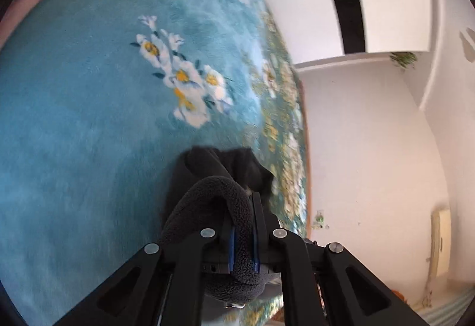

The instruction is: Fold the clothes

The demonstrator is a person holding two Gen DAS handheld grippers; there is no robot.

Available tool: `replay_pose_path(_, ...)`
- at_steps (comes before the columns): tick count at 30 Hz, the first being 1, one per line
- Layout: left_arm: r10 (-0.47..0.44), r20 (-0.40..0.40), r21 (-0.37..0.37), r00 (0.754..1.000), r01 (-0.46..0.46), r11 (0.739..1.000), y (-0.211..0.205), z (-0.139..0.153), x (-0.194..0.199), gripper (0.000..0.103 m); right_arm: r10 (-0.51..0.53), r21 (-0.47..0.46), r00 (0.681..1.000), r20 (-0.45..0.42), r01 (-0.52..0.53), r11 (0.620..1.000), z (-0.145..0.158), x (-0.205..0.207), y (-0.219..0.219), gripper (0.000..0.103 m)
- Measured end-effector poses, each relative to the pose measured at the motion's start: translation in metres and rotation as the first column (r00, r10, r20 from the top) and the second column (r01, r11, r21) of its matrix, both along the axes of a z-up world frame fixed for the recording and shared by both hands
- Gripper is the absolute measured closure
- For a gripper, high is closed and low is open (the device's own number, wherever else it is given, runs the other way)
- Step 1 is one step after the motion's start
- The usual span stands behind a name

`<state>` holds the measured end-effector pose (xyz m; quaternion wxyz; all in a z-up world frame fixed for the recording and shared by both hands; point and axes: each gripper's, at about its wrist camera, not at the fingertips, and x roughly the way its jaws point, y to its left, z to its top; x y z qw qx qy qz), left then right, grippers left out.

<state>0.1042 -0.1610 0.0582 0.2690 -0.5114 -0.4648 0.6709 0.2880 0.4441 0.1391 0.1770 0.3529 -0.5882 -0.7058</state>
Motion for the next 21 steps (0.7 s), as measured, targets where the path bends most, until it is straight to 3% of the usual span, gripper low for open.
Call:
replay_pose_path(3,0.009,0.069,0.021,0.998,-0.01,1.0,0.009,-0.029,-0.031,0.091,-0.008,-0.003,0.997,0.071,0.008,1.0,-0.023,-0.023,0.004,0.092)
replay_pose_path(5,0.014,0.037,0.077,0.999,-0.017,0.997,0.003,-0.025,-0.03,0.08,0.002,-0.033,0.996,0.084,0.001,0.999,-0.033,-0.029,0.009,0.09)
replay_pose_path(7,0.021,-0.002,0.136,1.0,-0.021,0.99,-0.004,-0.019,-0.027,0.043,0.022,-0.057,0.999,0.033,-0.02,0.998,-0.028,-0.024,0.015,0.075)
replay_pose_path(9,0.06,-0.096,0.147,0.994,-0.045,0.988,-0.015,0.0,-0.018,0.033,0.009,-0.068,1.0,-0.023,-0.01,0.998,-0.014,-0.009,0.026,0.049)
replay_pose_path(10,0.08,-0.144,0.152,0.986,-0.058,0.987,-0.021,0.01,-0.013,0.032,-0.004,-0.068,0.999,-0.05,0.001,0.998,-0.007,-0.001,0.033,0.048)
replay_pose_path(13,0.055,-0.22,-0.04,0.974,-0.065,0.997,-0.025,0.026,0.007,0.032,-0.084,0.066,0.994,-0.064,0.088,0.994,0.009,0.021,0.051,0.043)
replay_pose_path(17,-0.052,-0.19,-0.31,0.98,-0.01,0.951,-0.009,-0.003,0.019,0.032,-0.063,0.237,0.998,0.021,0.056,0.97,0.0,0.038,0.052,0.043)
replay_pose_path(19,-0.065,-0.137,-0.334,0.988,0.016,0.942,-0.003,-0.025,0.013,0.032,-0.019,0.289,0.998,0.064,0.0,0.957,-0.008,0.039,0.043,0.043)
replay_pose_path(21,-0.068,-0.12,-0.293,0.99,0.03,0.956,0.001,-0.038,0.005,0.032,0.036,0.323,0.996,0.076,-0.058,0.945,-0.011,0.033,0.026,0.043)
